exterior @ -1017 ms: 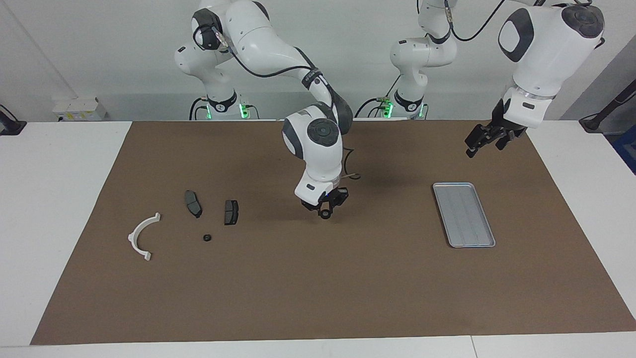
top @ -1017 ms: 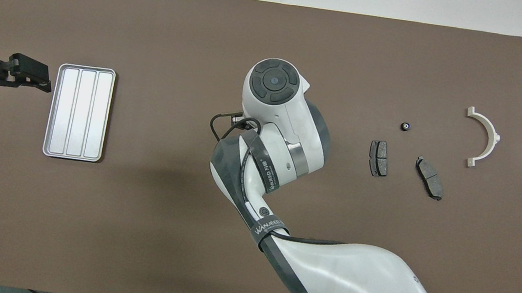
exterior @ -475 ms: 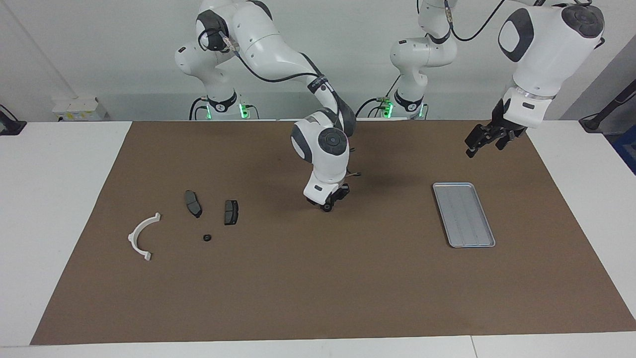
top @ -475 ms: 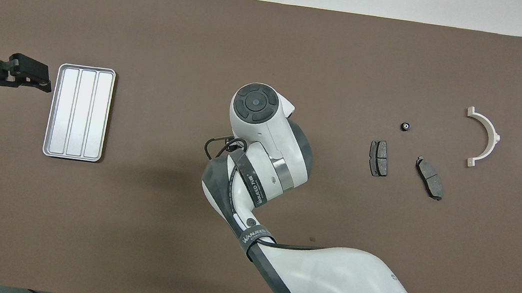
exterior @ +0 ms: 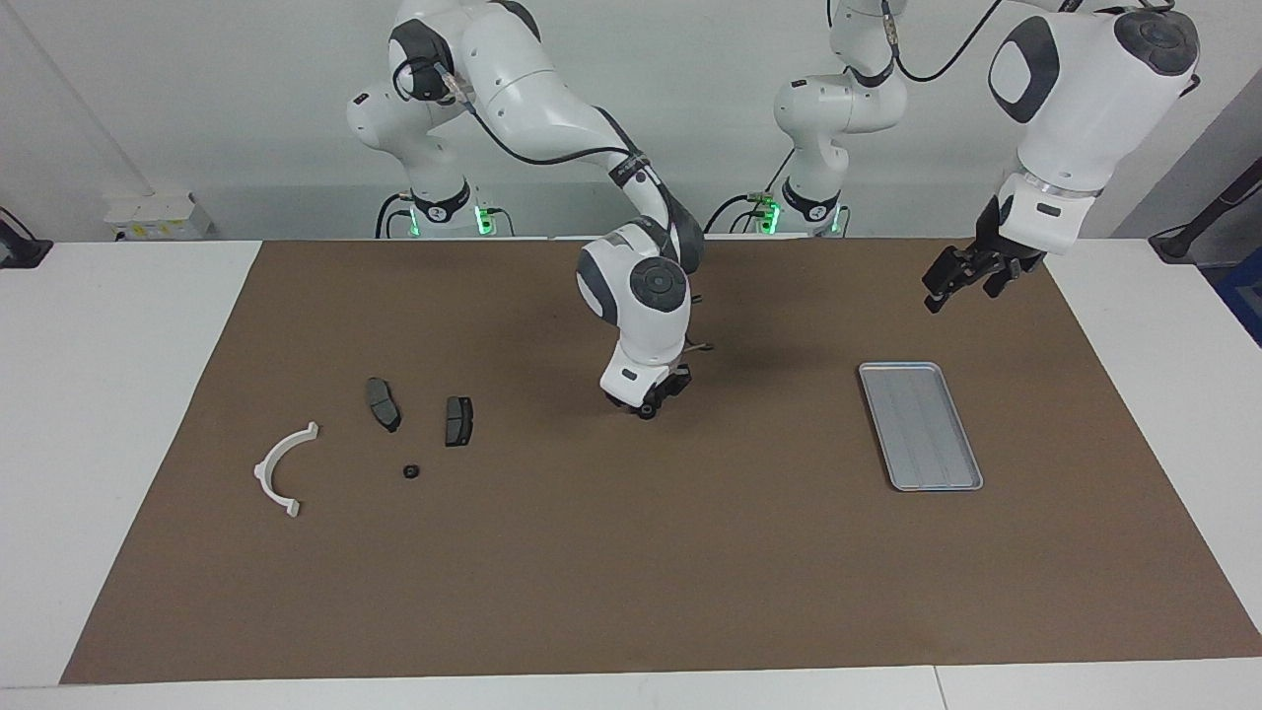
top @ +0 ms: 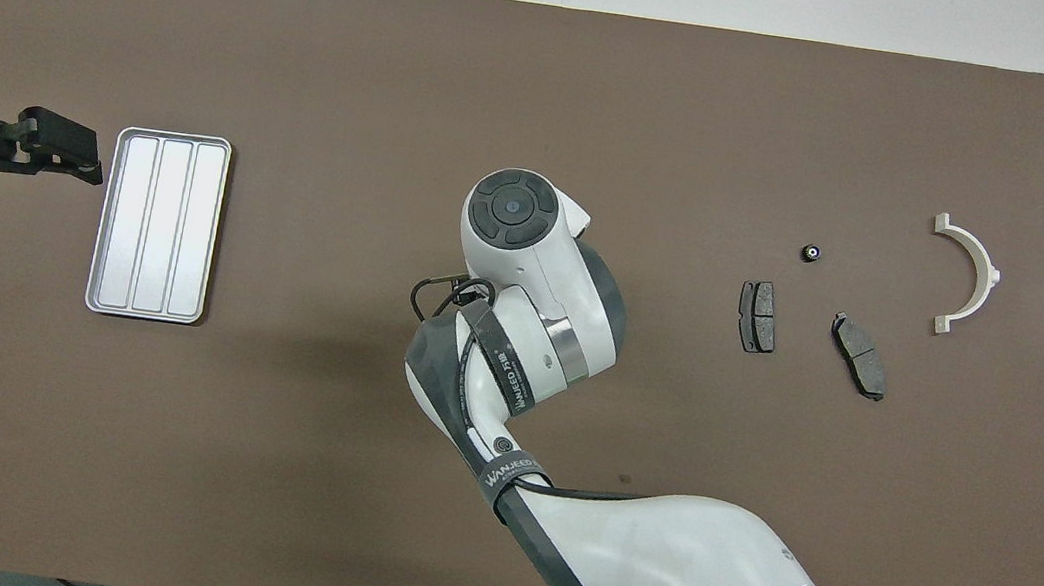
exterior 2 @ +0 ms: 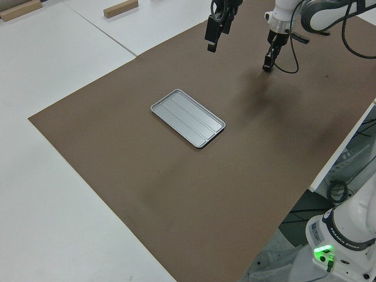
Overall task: Pick bearing gear from pile to tray
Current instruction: 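Carry the gear to the table middle and release it with the right gripper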
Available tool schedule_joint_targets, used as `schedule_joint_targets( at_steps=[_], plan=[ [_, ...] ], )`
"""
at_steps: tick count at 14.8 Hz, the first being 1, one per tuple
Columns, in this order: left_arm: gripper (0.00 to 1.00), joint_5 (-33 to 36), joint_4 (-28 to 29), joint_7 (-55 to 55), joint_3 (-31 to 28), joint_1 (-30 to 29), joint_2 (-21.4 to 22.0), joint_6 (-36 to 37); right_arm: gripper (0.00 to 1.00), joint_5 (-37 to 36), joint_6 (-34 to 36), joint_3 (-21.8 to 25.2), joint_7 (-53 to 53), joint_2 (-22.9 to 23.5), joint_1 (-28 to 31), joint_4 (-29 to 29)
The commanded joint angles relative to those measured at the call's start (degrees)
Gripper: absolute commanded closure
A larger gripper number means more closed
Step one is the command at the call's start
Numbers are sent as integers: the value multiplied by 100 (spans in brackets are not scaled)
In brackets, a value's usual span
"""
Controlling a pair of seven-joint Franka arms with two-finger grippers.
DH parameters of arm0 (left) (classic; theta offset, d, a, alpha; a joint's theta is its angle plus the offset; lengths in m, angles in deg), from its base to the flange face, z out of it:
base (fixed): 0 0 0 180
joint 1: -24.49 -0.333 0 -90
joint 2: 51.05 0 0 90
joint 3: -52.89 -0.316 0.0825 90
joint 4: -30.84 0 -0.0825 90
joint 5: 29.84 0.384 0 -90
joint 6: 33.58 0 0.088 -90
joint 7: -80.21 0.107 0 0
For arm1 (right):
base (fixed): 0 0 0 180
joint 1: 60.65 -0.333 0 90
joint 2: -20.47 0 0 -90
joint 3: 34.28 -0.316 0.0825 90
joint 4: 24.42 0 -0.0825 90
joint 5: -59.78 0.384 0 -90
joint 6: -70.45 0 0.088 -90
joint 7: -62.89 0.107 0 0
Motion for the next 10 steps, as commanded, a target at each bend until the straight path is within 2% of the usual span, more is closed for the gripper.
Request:
schedule_joint_targets(
  at_steps=[1,4,8,10],
  plan=[
    [0,-48,34,21,-26,1,93,83,0,125,-144,-55,147,-87,59,23],
    [0,-48,34,21,-26,-17,93,74,0,134,5,-134,384,-148,181,-154],
    [0,-48,43,12,-17,27,93,92,0,47,425,-257,377,-858,804,-294],
    [0,-56,122,47,-17,27,128,92,0,11,707,-266,53,-1253,1234,-303]
  ],
)
